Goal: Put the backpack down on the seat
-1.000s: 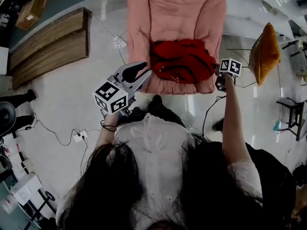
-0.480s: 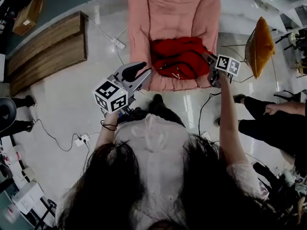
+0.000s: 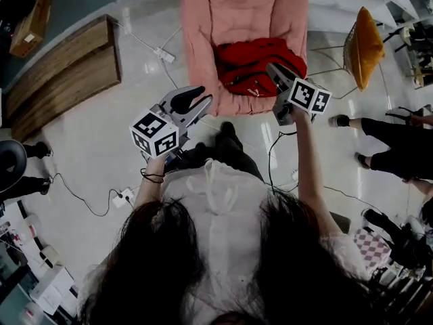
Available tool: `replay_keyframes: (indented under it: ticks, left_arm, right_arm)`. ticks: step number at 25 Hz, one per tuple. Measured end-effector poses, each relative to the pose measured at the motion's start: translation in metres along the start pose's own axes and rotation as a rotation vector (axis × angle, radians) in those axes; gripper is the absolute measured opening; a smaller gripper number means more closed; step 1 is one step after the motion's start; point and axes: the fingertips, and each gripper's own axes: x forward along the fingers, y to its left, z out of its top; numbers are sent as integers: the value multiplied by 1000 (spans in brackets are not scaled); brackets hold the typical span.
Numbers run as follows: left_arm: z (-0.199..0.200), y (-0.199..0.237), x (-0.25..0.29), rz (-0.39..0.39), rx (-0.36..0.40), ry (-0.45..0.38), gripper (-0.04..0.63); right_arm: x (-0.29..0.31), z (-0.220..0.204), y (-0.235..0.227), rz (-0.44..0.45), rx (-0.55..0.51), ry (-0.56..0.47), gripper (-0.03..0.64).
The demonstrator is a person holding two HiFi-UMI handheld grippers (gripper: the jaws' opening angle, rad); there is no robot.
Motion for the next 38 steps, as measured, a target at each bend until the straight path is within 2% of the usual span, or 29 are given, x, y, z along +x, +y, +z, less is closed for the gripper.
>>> replay_keyframes:
  ticks: [5,10,21,27,38]
  left_arm:
    - [-18,-1,-12,-34,-33,29,124]
    - [-27,-8,-17,-47,-64,17,124]
    - [-54,-28,-24,-14,-116,-8,124]
    - [-70,-78,-17,28,-109,-7,124]
    - [-104,-168,-28,95,-86,-11,124]
  right_arm:
    - [-12,-29,40,7,27,-16,95]
    - [-18,-58,66,16,1,32,84]
    - [-28,-104,107,88,3,98,72]
    - [-81,-132,112,144,8,93,69]
    - [-176,-179,114,195,21,56,66]
